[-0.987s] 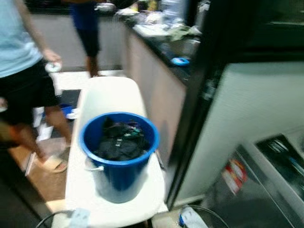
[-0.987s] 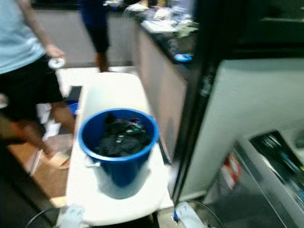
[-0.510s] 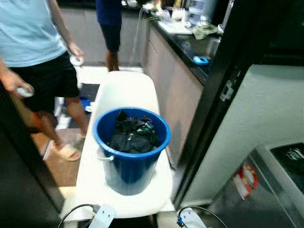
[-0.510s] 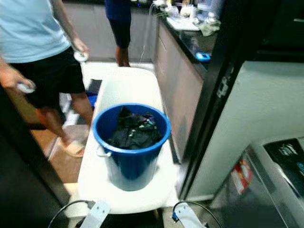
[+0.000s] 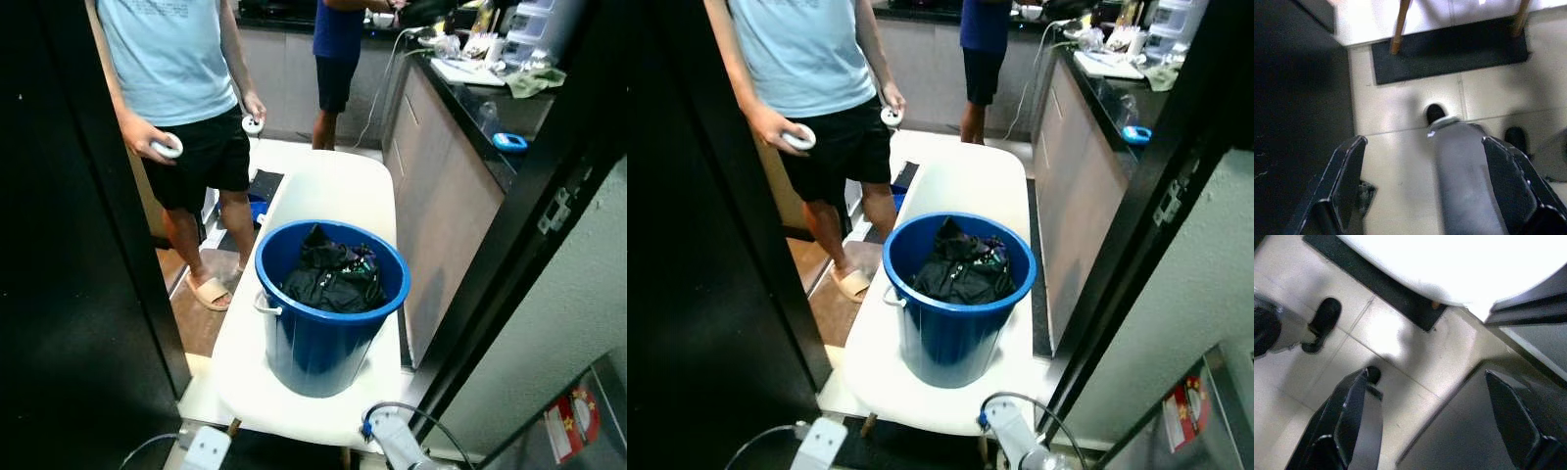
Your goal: Clothes washing
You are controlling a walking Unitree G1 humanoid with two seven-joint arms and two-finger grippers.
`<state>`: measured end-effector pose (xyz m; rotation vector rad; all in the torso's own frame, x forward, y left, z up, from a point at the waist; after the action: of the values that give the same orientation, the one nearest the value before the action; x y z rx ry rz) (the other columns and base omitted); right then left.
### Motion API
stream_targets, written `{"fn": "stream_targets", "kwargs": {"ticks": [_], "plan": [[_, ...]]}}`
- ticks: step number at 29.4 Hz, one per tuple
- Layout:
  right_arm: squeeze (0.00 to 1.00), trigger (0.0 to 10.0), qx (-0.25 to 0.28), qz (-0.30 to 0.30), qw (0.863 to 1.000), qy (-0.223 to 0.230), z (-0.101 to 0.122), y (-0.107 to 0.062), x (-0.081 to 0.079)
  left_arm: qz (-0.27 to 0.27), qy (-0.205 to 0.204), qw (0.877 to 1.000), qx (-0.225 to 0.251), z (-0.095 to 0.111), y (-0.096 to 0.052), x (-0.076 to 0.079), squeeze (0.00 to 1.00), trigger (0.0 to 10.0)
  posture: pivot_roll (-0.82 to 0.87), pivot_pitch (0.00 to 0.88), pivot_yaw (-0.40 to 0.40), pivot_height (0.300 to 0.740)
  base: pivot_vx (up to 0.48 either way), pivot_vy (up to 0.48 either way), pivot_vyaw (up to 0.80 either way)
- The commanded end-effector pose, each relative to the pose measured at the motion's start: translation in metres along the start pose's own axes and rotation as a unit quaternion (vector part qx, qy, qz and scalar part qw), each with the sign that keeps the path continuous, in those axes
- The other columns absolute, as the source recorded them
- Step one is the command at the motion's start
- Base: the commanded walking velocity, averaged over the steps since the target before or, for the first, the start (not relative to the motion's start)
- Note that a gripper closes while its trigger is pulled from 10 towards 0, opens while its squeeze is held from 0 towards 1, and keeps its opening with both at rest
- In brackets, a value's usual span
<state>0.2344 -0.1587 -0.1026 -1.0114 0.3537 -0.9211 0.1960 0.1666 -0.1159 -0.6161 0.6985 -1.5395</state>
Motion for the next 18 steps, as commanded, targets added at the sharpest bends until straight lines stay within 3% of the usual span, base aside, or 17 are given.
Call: {"fn": "stream_targets", "kwargs": {"ticks": [1,2,3,4,5,6,7,8,10,11,12,13,14,15,16,17,18], "plan": [[0.00,10.0,0.056,0.005,0.998,0.020,0.029,0.000,0.007,-0.001,0.000,1.000,-0.010,-0.005,-0.001,-0.001,0.00,10.0,0.20,0.000,-0.099,0.740,0.000,0.000,0.00],[0.00,10.0,0.102,0.029,0.993,0.049,0.048,-0.002,0.011,-0.001,0.000,1.000,-0.009,-0.005,-0.001,-0.001,0.00,10.0,0.20,0.000,-0.097,0.740,0.000,0.000,0.00],[0.00,10.0,0.102,0.029,0.993,0.049,0.048,-0.002,0.011,-0.001,0.000,1.000,-0.009,-0.005,-0.001,-0.001,0.00,10.0,0.20,0.000,-0.097,0.740,0.000,0.000,0.00],[0.00,10.0,0.153,0.055,0.983,0.083,0.070,-0.007,0.016,-0.001,0.000,1.000,-0.009,-0.005,-0.001,-0.002,0.00,10.0,0.20,0.000,-0.095,0.740,0.000,0.000,0.00],[0.00,10.0,0.216,0.085,0.965,0.122,0.098,-0.014,0.023,-0.001,0.000,1.000,-0.009,-0.005,-0.002,-0.002,0.00,10.0,0.20,0.000,-0.095,0.740,0.000,0.000,0.00],[0.00,10.0,0.216,0.085,0.965,0.122,0.098,-0.014,0.023,-0.001,0.000,1.000,-0.009,-0.005,-0.002,-0.002,0.00,10.0,0.20,0.000,-0.095,0.740,0.000,0.000,0.00],[0.00,10.0,0.268,0.108,0.945,0.152,0.120,-0.022,0.030,-0.002,0.001,1.000,-0.009,-0.005,-0.002,-0.002,0.00,10.0,0.20,0.000,-0.095,0.740,0.000,0.000,0.00],[0.00,10.0,0.268,0.108,0.945,0.152,0.120,-0.022,0.030,-0.002,0.001,1.000,-0.009,-0.005,-0.002,-0.002,0.00,10.0,0.20,0.000,-0.095,0.740,0.000,0.000,0.00],[0.00,10.0,0.377,0.145,0.892,0.201,0.170,-0.044,0.044,-0.002,0.002,1.000,-0.010,-0.005,-0.002,-0.003,0.00,10.0,0.20,0.000,-0.092,0.740,0.000,0.000,0.00],[0.00,10.0,0.377,0.145,0.892,0.201,0.170,-0.044,0.044,-0.002,0.002,1.000,-0.010,-0.005,-0.002,-0.003,0.00,10.0,0.20,0.000,-0.092,0.740,0.000,0.000,0.00],[0.00,10.0,0.433,0.162,0.859,0.219,0.196,-0.058,0.051,-0.002,0.003,1.000,-0.010,-0.005,-0.002,-0.003,0.00,10.0,0.20,0.000,-0.092,0.740,0.000,0.000,0.00],[0.00,10.0,0.433,0.162,0.859,0.219,0.196,-0.058,0.051,-0.002,0.003,1.000,-0.010,-0.005,-0.002,-0.003,0.00,10.0,0.20,0.000,-0.092,0.740,0.000,0.000,0.00],[0.00,10.0,0.486,0.182,0.824,0.227,0.222,-0.075,0.058,-0.002,0.004,1.000,-0.010,-0.005,-0.002,-0.003,0.00,10.0,0.20,0.000,-0.091,0.740,0.000,0.000,0.00],[0.00,10.0,0.486,0.182,0.824,0.227,0.222,-0.075,0.058,-0.002,0.004,1.000,-0.010,-0.005,-0.002,-0.003,0.00,10.0,0.20,0.000,-0.091,0.740,0.000,0.000,0.00],[0.00,10.0,0.532,0.206,0.790,0.223,0.245,-0.093,0.060,-0.002,0.005,1.000,-0.010,-0.005,-0.002,-0.003,0.00,10.0,0.20,0.000,-0.092,0.740,0.000,0.000,0.00],[0.00,10.0,0.532,0.206,0.790,0.223,0.245,-0.093,0.060,-0.002,0.005,1.000,-0.010,-0.005,-0.002,-0.003,0.00,10.0,0.20,0.000,-0.092,0.740,0.000,0.000,0.00],[0.00,10.0,0.566,0.232,0.763,0.207,0.263,-0.109,0.059,-0.003,0.005,1.000,-0.011,-0.005,-0.002,-0.003,0.00,10.0,0.20,0.000,-0.092,0.740,0.000,0.000,0.00]]}}
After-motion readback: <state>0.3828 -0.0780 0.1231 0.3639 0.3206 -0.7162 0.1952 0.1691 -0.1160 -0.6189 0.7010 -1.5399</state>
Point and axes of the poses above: a point about 5 cm out from each wrist's last joint towards the gripper, its own y axis pointing out of the wrist towards the gripper, its own z axis along the axis of the wrist's last joint, x = y × z, the point moved 4 cm from there along y, pointing out of the wrist towards the gripper, and after that the axes turned 15 degrees about -y, right-handed, at the moved point
